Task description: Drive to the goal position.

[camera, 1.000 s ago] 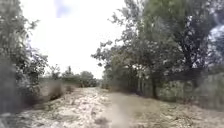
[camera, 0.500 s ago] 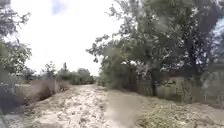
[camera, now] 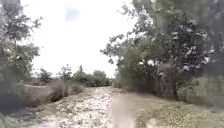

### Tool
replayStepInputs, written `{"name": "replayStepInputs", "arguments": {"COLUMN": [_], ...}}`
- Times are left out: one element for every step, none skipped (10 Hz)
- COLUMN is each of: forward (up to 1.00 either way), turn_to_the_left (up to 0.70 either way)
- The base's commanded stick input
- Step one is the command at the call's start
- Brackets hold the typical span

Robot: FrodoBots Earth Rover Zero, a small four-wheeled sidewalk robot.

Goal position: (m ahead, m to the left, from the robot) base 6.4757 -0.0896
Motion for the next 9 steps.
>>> {"name": "replayStepInputs", "arguments": {"forward": [0.85,0.85,0.85,0.85,0.85,0.85,0.85,0.85,0.85], "turn_to_the_left": [0.09,0.0,0.23,0.34,0.17,0.0,0.0,0.0,0.19]}}
